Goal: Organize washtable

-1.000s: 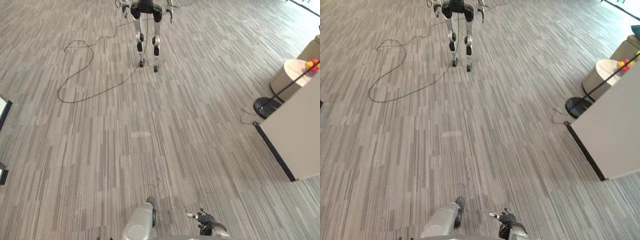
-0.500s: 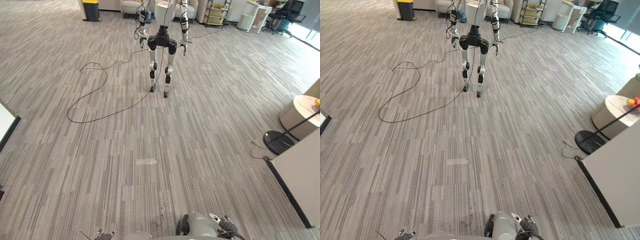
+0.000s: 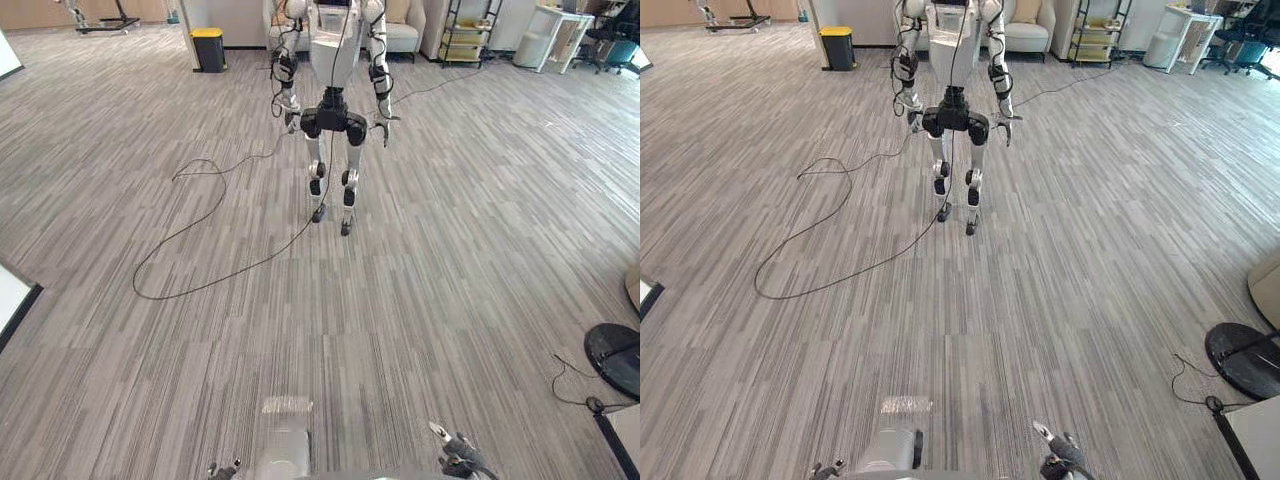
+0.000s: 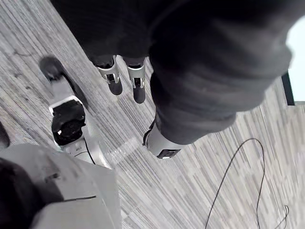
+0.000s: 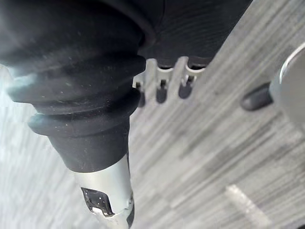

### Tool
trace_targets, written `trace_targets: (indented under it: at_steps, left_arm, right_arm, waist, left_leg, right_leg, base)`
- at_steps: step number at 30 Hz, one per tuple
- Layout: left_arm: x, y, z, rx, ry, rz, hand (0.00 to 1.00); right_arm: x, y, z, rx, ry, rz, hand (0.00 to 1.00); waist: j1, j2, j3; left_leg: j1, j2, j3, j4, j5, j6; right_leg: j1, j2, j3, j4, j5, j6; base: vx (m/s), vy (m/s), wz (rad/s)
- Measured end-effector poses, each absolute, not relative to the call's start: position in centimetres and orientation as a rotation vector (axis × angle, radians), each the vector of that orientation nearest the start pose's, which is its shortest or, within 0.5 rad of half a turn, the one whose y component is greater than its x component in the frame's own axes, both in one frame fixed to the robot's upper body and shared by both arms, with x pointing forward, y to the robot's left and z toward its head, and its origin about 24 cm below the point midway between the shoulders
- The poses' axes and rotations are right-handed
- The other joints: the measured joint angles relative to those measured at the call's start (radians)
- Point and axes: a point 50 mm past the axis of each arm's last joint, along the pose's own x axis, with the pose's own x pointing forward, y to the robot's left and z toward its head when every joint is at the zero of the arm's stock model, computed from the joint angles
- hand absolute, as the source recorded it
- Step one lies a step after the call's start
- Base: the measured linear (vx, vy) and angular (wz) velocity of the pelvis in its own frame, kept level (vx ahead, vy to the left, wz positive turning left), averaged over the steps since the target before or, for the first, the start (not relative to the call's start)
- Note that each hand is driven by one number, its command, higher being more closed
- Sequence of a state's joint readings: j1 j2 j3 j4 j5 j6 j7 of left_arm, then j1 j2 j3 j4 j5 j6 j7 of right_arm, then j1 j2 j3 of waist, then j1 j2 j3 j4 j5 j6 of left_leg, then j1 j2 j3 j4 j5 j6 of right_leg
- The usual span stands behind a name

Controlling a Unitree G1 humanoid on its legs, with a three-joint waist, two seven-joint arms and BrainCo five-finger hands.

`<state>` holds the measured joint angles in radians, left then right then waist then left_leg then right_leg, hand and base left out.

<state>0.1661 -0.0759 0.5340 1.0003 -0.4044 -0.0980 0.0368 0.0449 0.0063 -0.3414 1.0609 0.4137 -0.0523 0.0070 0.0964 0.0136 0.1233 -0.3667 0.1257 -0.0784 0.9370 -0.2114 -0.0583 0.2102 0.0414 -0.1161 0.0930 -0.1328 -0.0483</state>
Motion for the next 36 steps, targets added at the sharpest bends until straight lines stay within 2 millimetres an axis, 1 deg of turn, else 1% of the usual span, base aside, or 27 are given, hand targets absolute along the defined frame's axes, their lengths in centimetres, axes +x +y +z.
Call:
trace_targets:
  at_steps: [1, 2, 3, 4, 6, 7, 8, 9, 10, 11, 12, 13, 14, 15, 16, 17, 18, 19, 20, 21, 22, 23, 24, 29, 31, 33, 36]
  left_arm:
    - [5.4, 19.9, -16.5, -0.604, 0.959, 0.8, 0.0]
    - [5.4, 20.0, -16.4, -0.596, 0.959, 0.796, 0.0]
    - [5.2, 20.3, -16.4, -0.585, 0.961, 0.799, 0.0]
    - [4.9, 20.3, -16.5, -0.581, 0.966, 0.805, 0.0]
    - [3.9, 20.3, -16.6, -0.581, 0.989, 0.825, 0.0]
    - [2.4, 20.9, -16.6, -0.563, 1.014, 0.86, 0.0]
    - [1.9, 21.1, -16.6, -0.559, 1.019, 0.871, 0.0]
    - [1.5, 21.6, -16.5, -0.546, 1.017, 0.887, 0.0]
    - [1.1, 22.1, -16.5, -0.528, 1.031, 0.892, 0.0]
    - [1.2, 22.3, -16.5, -0.517, 1.031, 0.885, 0.0]
    - [1.9, 22.5, -16.4, -0.485, 1.031, 0.852, 0.0]
    - [2.6, 22.6, -16.4, -0.467, 1.029, 0.827, 0.0]
    - [2.9, 22.6, -16.4, -0.462, 1.027, 0.815, 0.0]
    - [3.9, 22.4, -16.3, -0.46, 1.012, 0.794, 0.0]
    - [4.7, 22.3, -16.3, -0.459, 0.996, 0.779, 0.0]
    - [6.0, 22.2, -16.1, -0.461, 0.968, 0.756, 0.0]
    - [7.0, 21.8, -16.0, -0.46, 0.95, 0.731, 0.0]
    - [7.5, 21.6, -15.8, -0.459, 0.935, 0.718, 0.0]
    - [8.2, 21.2, -15.7, -0.47, 0.91, 0.709, 0.0]
    - [8.4, 21.0, -15.6, -0.468, 0.902, 0.708, 0.0]
    - [8.5, 21.0, -15.6, -0.466, 0.904, 0.714, 0.0]
    - [8.5, 21.0, -15.6, -0.467, 0.902, 0.728, 0.0]
    - [8.2, 20.8, -15.8, -0.485, 0.908, 0.747, 0.0]
    - [6.6, 19.6, -16.4, -0.531, 0.961, 0.788, 0.0]
    - [5.7, 19.3, -16.6, -0.53, 0.984, 0.791, 0.0]
    - [5.3, 19.2, -16.7, -0.523, 1.001, 0.78, 0.0]
    - [5.3, 19.4, -16.7, -0.498, 1.01, 0.76, 0.0]
  right_arm:
    - [10.5, -18.6, -16.1, 0.545, 0.976, -0.535, 0.0]
    - [10.6, -18.3, -16.2, 0.547, 0.983, -0.526, 0.0]
    - [10.5, -17.8, -16.2, 0.549, 0.994, -0.502, 0.0]
    - [10.4, -17.7, -16.3, 0.542, 1.001, -0.489, 0.0]
    - [10.2, -17.5, -16.4, 0.538, 1.015, -0.482, 0.0]
    - [9.2, -16.9, -16.8, 0.526, 1.067, -0.467, 0.0]
    - [8.8, -16.6, -17.0, 0.525, 1.087, -0.459, 0.0]
    - [8.7, -16.0, -17.0, 0.543, 1.089, -0.447, 0.0]
    - [8.7, -15.8, -17.0, 0.563, 1.083, -0.448, 0.0]
    - [8.7, -15.8, -17.0, 0.565, 1.082, -0.454, 0.0]
    - [8.4, -16.2, -17.0, 0.562, 1.076, -0.471, 0.0]
    - [8.4, -16.8, -16.9, 0.55, 1.059, -0.491, 0.0]
    - [8.3, -17.1, -16.9, 0.541, 1.05, -0.499, 0.0]
    - [7.9, -17.7, -16.8, 0.527, 1.041, -0.517, 0.0]
    - [7.8, -17.8, -16.8, 0.523, 1.041, -0.52, 0.0]
    - [6.9, -18.2, -16.9, 0.51, 1.058, -0.543, 0.0]
    - [6.0, -18.3, -17.1, 0.511, 1.076, -0.577, 0.0]
    - [5.9, -18.4, -17.1, 0.507, 1.077, -0.586, 0.0]
    - [5.5, -18.3, -17.1, 0.493, 1.093, -0.589, 0.0]
    - [5.7, -18.1, -17.1, 0.471, 1.099, -0.565, 0.0]
    - [6.0, -18.1, -17.1, 0.447, 1.103, -0.539, 0.0]
    - [6.4, -17.8, -17.1, 0.393, 1.115, -0.479, 0.0]
    - [6.7, -17.8, -17.0, 0.34, 1.122, -0.429, 0.0]
    - [6.7, -18.7, -17.0, 0.256, 1.138, -0.383, 0.0]
    - [6.6, -18.9, -17.0, 0.232, 1.153, -0.376, 0.0]
    - [6.6, -19.0, -17.0, 0.205, 1.164, -0.37, 0.0]
    - [6.9, -18.8, -17.0, 0.166, 1.171, -0.337, 0.0]
  waist:
    - [0.0, -0.012, 0.004]
    - [0.002, -0.016, 0.004]
    - [0.003, -0.023, 0.001]
    - [0.006, -0.021, -0.001]
    - [0.017, -0.032, -0.007]
    - [0.033, -0.053, -0.04]
    - [0.032, -0.078, -0.057]
    - [0.032, -0.09, -0.064]
    - [0.026, -0.11, -0.067]
    - [0.024, -0.115, -0.063]
    - [0.016, -0.12, -0.06]
    - [-0.006, -0.119, -0.057]
    - [-0.013, -0.115, -0.055]
    - [-0.022, -0.106, -0.054]
    - [-0.027, -0.102, -0.053]
    - [-0.027, -0.096, -0.051]
    - [-0.029, -0.09, -0.053]
    - [-0.03, -0.089, -0.053]
    - [-0.027, -0.09, -0.053]
    - [-0.027, -0.088, -0.054]
    - [-0.03, -0.086, -0.054]
    - [-0.027, -0.087, -0.056]
    - [-0.026, -0.077, -0.058]
    - [-0.026, -0.038, -0.087]
    - [-0.026, -0.032, -0.093]
    - [-0.026, -0.028, -0.097]
    - [-0.026, -0.033, -0.098]
  left_leg:
    - [-0.001, -0.009, 0.004, -0.189, 0.003, -0.002]
    - [0.0, -0.015, 0.004, -0.283, 0.008, -0.001]
    - [0.003, -0.022, -0.001, -0.463, 0.015, -0.01]
    - [0.008, -0.018, -0.002, -0.567, 0.016, -0.01]
    - [0.003, -0.024, 0.019, -0.538, 0.077, -0.005]
    - [-0.015, -0.048, 0.063, -0.469, 0.112, -0.003]
    - [-0.018, -0.059, 0.071, -0.447, 0.113, -0.003]
    - [-0.007, -0.078, 0.097, -0.435, 0.114, 0.0]
    - [0.036, -0.101, 0.123, -0.448, 0.098, 0.031]
    - [0.065, -0.113, 0.134, -0.458, 0.087, 0.048]
    - [0.126, -0.134, 0.143, -0.488, 0.072, 0.072]
    - [0.186, -0.153, 0.138, -0.522, 0.066, 0.08]
    - [0.217, -0.161, 0.133, -0.542, 0.066, 0.081]
    - [0.265, -0.165, 0.131, -0.581, 0.064, 0.084]
    - [0.291, -0.166, 0.126, -0.6, 0.059, 0.09]
    - [0.335, -0.17, 0.107, -0.638, 0.056, 0.096]
    - [0.357, -0.166, 0.096, -0.657, 0.05, 0.104]
    - [0.36, -0.164, 0.097, -0.657, 0.05, 0.104]
    - [0.364, -0.169, 0.098, -0.655, 0.043, 0.112]
    - [0.364, -0.18, 0.085, -0.653, 0.04, 0.114]
    - [0.363, -0.185, 0.076, -0.649, 0.039, 0.112]
    - [0.365, -0.193, 0.063, -0.642, 0.028, 0.096]
    - [0.364, -0.189, 0.05, -0.631, 0.016, 0.08]
    - [0.423, -0.148, -0.002, -0.68, 0.015, 0.076]
    - [0.468, -0.136, -0.004, -0.731, 0.017, 0.072]
    - [0.486, -0.134, -0.003, -0.757, 0.018, 0.07]
    - [0.482, -0.138, 0.002, -0.763, 0.019, 0.07]
  right_leg:
    - [0.035, -0.022, 0.001, -0.002, -0.028, 0.015]
    - [0.049, -0.034, 0.001, -0.003, -0.042, 0.026]
    - [0.07, -0.055, 0.004, -0.01, -0.072, 0.049]
    - [0.092, -0.071, 0.012, -0.007, -0.107, 0.073]
    - [0.119, -0.099, 0.027, 0.004, -0.147, 0.097]
    - [0.117, -0.149, 0.069, 0.031, -0.179, 0.106]
    - [0.11, -0.157, 0.091, 0.053, -0.178, 0.106]
    - [0.068, -0.191, 0.138, 0.155, -0.17, 0.103]
    - [0.008, -0.216, 0.18, 0.312, -0.139, 0.118]
    - [-0.029, -0.223, 0.204, 0.407, -0.106, 0.123]
    - [-0.114, -0.227, 0.239, 0.614, 0.004, 0.121]
    - [-0.191, -0.23, 0.243, 0.78, 0.024, 0.132]
    - [-0.224, -0.229, 0.233, 0.828, 0.019, 0.135]
    - [-0.277, -0.23, 0.193, 0.848, 0.0, 0.144]
    - [-0.301, -0.229, 0.169, 0.837, -0.013, 0.145]
    - [-0.34, -0.223, 0.116, 0.768, -0.049, 0.148]
    - [-0.337, -0.204, 0.07, 0.602, -0.076, 0.148]
    - [-0.332, -0.191, 0.064, 0.496, -0.075, 0.146]
    - [-0.321, -0.175, 0.056, 0.318, -0.035, 0.106]
    - [-0.313, -0.175, 0.037, 0.231, 0.005, 0.099]
    - [-0.301, -0.174, 0.03, 0.194, 0.028, 0.096]
    - [-0.27, -0.171, 0.03, 0.137, 0.1, 0.088]
    - [-0.236, -0.167, 0.009, 0.092, 0.113, 0.112]
    - [-0.137, -0.127, -0.068, -0.007, 0.12, 0.101]
    - [-0.103, -0.115, -0.075, -0.032, 0.121, 0.1]
    - [-0.086, -0.113, -0.075, -0.052, 0.121, 0.1]
    - [-0.086, -0.115, -0.073, -0.061, 0.121, 0.1]
  base:
    - [0.52, 0.19, -0.03]
    - [0.42, 0.206, 0.02]
    - [0.4, 0.241, -0.13]
    - [0.39, 0.263, -0.21]
    - [0.42, 0.313, -0.36]
    - [0.54, 0.371, -0.56]
    - [0.67, 0.445, -0.71]
    - [0.54, 0.347, -0.48]
    - [0.51, 0.361, -0.41]
    - [0.46, 0.338, -0.24]
    - [0.4, 0.305, 0.05]
    - [0.37, 0.279, 0.19]
    - [0.33, 0.238, 0.36]
    - [0.24, 0.17, 0.28]
    - [0.29, 0.19, 0.31]
    - [0.36, 0.141, 0.47]
    - [0.31, 0.103, 0.52]
    - [0.3, 0.043, 0.52]
    - [0.22, -0.013, 0.36]
    - [0.29, -0.032, 0.37]
    - [0.36, -0.113, 0.39]
    - [0.38, -0.172, 0.41]
    - [0.36, -0.19, 0.38]
    - [0.23, -0.173, 0.38]
    - [0.13, -0.117, 0.1]
    - [0.04, -0.045, -0.02]
    - [-0.02, -0.004, -0.06]
